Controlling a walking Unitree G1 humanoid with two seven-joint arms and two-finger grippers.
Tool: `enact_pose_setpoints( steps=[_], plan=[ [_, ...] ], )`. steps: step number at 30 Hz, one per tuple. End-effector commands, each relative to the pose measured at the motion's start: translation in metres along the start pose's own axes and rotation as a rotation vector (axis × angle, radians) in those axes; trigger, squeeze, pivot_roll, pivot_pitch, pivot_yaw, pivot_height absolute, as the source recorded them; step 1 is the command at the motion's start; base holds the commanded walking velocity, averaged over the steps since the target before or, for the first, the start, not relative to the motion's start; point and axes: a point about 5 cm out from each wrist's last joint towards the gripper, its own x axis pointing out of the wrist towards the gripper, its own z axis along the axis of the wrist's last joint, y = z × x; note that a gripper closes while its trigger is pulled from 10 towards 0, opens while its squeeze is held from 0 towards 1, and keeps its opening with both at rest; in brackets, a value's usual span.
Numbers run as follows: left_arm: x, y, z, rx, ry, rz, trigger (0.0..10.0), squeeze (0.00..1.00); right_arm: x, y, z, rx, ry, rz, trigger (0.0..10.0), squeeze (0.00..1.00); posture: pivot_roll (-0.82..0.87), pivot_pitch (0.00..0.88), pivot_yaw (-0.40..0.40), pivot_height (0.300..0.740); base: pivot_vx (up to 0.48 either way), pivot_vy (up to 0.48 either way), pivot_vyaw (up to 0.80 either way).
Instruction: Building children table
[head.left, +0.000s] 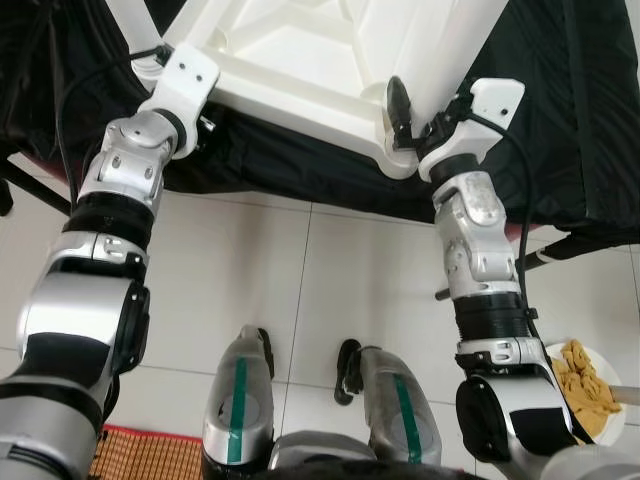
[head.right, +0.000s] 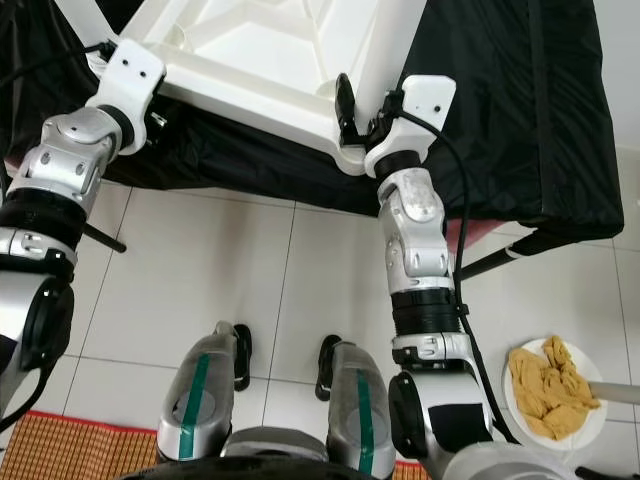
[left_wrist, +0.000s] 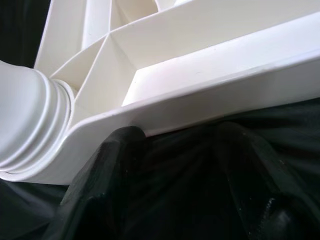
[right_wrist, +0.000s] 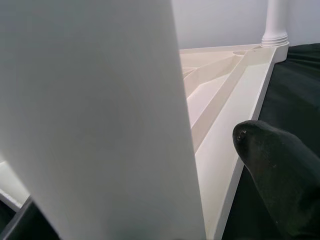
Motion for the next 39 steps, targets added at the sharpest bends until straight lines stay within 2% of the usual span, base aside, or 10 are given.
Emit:
enact_pose_setpoints(
  steps=[1, 3, 7, 13, 16, 20, 29, 30, 32, 39],
  plan=[
    [-0.001, -0.007, 0.005, -0.003, -0.036, -0.059, 10.0, 0.0, -0.004, -0.003, -0.001, 0.003, -0.006, 0.005, 10.0, 0.0, 0.06, 0.124, -0.008, 0.74, 0.0, 0.0, 0.0],
    [-0.005, -0.01, 0.008, -0.012, -0.074, -0.076, 10.0, 0.0, -0.003, -0.015, -0.002, -0.018, 0.002, -0.065, 10.0, 0.0, 0.06, 0.122, -0.015, 0.74, 0.0, 0.0, 0.0],
    [-0.008, -0.012, 0.009, -0.006, -0.094, -0.084, 10.0, 0.0, -0.002, -0.026, -0.001, -0.039, -0.001, -0.129, 10.0, 0.0, 0.06, 0.123, -0.019, 0.74, 0.0, 0.0, 0.0],
    [-0.009, -0.012, 0.007, -0.011, -0.093, -0.084, 10.0, 0.0, -0.001, -0.034, 0.005, -0.045, -0.037, -0.172, 10.0, 0.0, 0.06, 0.12, -0.024, 0.74, 0.0, 0.0, 0.0],
    [-0.008, -0.011, 0.008, -0.007, -0.092, -0.083, 10.0, 0.0, 0.0, -0.029, 0.005, -0.019, -0.036, -0.12, 10.0, 0.0, 0.06, 0.12, -0.024, 0.74, 0.0, 0.0, 0.0],
    [-0.001, -0.015, 0.014, 0.029, -0.091, -0.088, 10.0, 0.0, -0.004, -0.01, 0.006, 0.02, -0.048, 0.02, 10.0, 0.0, 0.05, 0.123, -0.02, 0.74, 0.0, 0.0, 0.0],
    [0.0, -0.02, 0.022, 0.031, -0.12, -0.127, 10.0, 0.0, -0.008, -0.007, 0.006, 0.028, -0.057, 0.017, 10.0, 0.0, 0.04, 0.124, -0.019, 0.74, 0.0, 0.0, 0.0],
    [0.002, -0.029, 0.029, 0.058, -0.149, -0.189, 10.0, 0.0, -0.016, -0.007, 0.006, 0.035, -0.069, -0.016, 10.0, 0.0, 0.03, 0.124, -0.01, 0.74, 0.0, 0.0, 0.0],
    [0.002, -0.033, 0.033, 0.071, -0.173, -0.222, 10.0, 0.0, -0.02, -0.006, 0.005, 0.033, -0.067, -0.024, 10.0, 0.0, 0.02, 0.123, -0.004, 0.74, 0.0, 0.0, 0.0],
    [-0.007, -0.032, 0.047, 0.098, -0.264, -0.324, 10.0, 0.0, -0.029, -0.006, 0.001, 0.032, -0.052, -0.03, 10.0, 0.0, 0.02, 0.13, 0.008, 0.74, 0.0, 0.0, 0.0]
  ],
)
